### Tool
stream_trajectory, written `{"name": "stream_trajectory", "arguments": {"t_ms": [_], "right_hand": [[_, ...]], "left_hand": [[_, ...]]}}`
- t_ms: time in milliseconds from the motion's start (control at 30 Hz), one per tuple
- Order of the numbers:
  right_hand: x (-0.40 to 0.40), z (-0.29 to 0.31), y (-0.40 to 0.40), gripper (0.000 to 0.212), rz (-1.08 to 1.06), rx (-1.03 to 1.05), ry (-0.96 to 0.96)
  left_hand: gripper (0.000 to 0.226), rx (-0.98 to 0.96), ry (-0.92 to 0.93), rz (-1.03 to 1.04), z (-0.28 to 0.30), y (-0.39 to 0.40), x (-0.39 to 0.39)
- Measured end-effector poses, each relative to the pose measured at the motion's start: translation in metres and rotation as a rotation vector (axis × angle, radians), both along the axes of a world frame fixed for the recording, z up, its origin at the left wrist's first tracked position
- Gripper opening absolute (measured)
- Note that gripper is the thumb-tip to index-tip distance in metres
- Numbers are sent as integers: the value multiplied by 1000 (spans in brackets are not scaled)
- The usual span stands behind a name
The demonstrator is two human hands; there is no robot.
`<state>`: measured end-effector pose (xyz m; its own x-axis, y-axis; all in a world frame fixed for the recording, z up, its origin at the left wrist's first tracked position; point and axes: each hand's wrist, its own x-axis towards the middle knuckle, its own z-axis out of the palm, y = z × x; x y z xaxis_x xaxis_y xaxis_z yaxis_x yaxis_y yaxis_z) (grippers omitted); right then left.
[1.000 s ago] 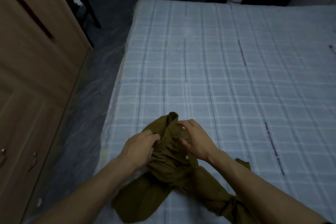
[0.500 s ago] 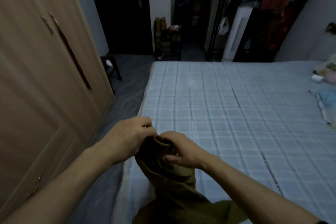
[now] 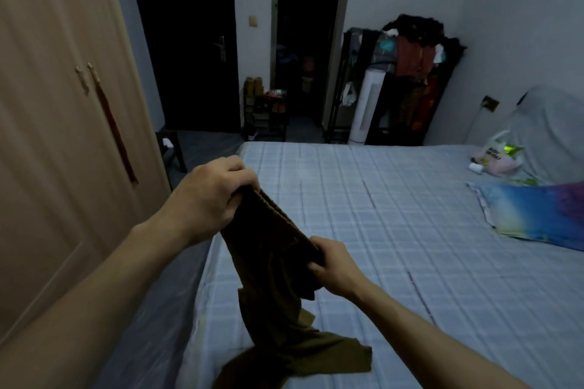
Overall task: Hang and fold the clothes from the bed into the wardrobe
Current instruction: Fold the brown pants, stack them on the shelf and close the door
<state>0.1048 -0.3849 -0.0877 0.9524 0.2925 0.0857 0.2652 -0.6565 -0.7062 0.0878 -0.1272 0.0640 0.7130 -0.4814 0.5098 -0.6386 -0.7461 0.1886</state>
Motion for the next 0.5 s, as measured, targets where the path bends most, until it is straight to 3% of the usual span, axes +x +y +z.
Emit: {"name": "stream_trajectory", "arguments": {"t_ms": [333,500], "right_hand": [[-49,72,-105,20,-136,-48,-228],[-93,114,-167,32,-90,-67,-318]], "left_hand": [[18,-33,-21,58,31,-32,-55],[24,-43,-18,118,44,-81,-88]]}}
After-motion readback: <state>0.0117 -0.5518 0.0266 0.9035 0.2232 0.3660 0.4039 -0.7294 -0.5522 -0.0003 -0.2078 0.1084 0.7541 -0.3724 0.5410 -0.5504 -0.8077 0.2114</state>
